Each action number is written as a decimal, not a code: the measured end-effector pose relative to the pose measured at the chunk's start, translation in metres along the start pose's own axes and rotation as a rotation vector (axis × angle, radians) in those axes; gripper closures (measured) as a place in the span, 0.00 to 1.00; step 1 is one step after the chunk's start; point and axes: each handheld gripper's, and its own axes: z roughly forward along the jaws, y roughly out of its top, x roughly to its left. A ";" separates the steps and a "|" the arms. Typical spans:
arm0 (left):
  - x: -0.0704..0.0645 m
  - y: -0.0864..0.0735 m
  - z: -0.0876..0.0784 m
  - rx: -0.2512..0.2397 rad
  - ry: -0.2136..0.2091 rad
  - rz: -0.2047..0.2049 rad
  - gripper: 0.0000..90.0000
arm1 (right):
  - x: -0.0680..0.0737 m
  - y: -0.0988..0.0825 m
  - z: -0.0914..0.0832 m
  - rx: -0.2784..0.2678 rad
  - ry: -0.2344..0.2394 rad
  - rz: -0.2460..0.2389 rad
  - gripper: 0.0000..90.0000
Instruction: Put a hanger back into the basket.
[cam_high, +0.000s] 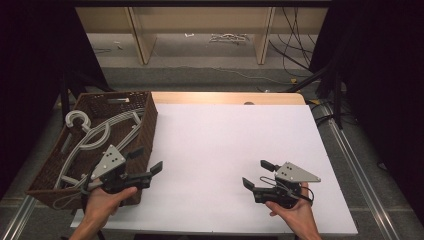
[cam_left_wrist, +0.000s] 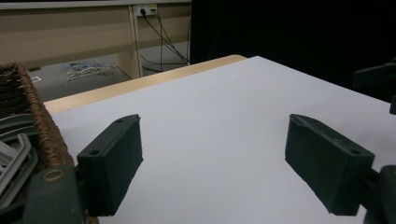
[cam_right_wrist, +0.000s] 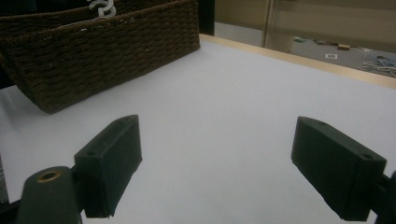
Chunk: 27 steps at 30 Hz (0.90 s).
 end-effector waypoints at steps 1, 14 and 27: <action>-0.001 -0.002 0.001 0.003 0.000 0.006 0.21 | 0.001 0.000 0.000 0.005 0.012 0.007 0.19; -0.008 -0.027 0.002 -0.001 0.003 -0.009 0.21 | 0.013 -0.004 -0.007 0.000 0.001 -0.003 0.18; -0.022 -0.032 0.007 -0.028 -0.008 0.026 0.21 | 0.018 -0.009 -0.015 -0.011 -0.019 -0.010 0.18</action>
